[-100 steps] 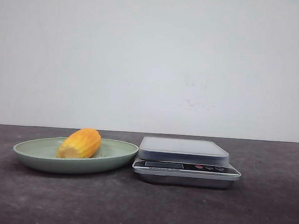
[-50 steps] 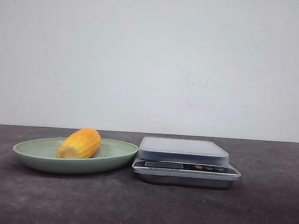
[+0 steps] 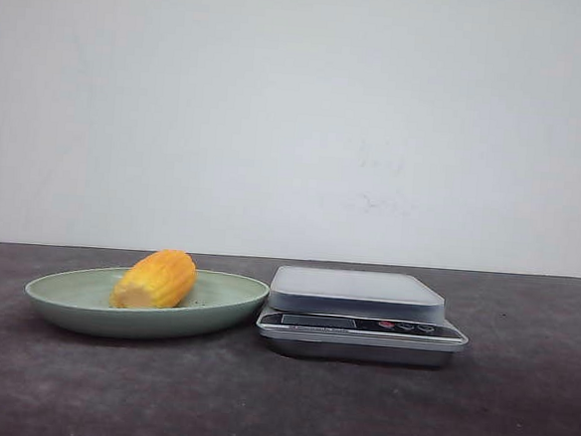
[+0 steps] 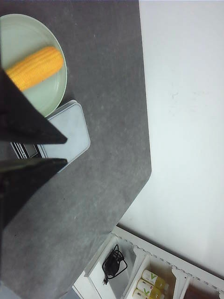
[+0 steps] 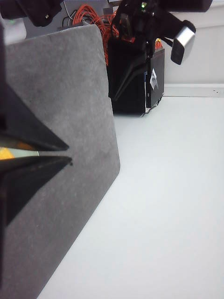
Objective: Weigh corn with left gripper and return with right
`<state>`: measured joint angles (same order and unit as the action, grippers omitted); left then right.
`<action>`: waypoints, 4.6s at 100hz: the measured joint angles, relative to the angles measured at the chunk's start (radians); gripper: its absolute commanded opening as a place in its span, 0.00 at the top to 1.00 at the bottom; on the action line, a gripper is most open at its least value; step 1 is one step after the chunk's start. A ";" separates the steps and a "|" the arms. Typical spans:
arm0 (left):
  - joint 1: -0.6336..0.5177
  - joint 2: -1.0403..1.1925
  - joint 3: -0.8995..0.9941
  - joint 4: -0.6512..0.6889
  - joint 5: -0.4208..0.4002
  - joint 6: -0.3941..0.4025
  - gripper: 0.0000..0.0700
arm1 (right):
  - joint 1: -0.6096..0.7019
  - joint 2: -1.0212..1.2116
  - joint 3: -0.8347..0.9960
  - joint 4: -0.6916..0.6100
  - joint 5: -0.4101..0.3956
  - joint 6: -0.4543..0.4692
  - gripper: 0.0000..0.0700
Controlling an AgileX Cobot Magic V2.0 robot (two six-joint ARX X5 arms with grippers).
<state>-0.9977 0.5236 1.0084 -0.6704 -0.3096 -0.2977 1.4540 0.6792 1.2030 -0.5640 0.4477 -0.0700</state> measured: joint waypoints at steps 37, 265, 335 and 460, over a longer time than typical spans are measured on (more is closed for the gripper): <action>0.209 -0.041 -0.102 0.124 0.002 0.004 0.98 | 0.000 0.000 0.000 0.000 -0.001 0.000 0.98; 0.880 -0.519 -0.977 0.487 0.287 0.150 0.98 | 0.000 0.000 0.000 0.000 -0.001 0.000 0.98; 0.880 -0.519 -0.977 0.487 0.287 0.150 0.98 | -0.972 -0.008 0.000 -0.099 -0.427 0.081 0.98; 0.880 -0.519 -0.977 0.487 0.288 0.153 0.98 | -1.508 -0.626 -0.999 0.210 -0.421 0.105 0.98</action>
<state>-0.1181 0.0044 0.0319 -0.1837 -0.0219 -0.1452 -0.0544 0.0528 0.2035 -0.3542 0.0265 0.0345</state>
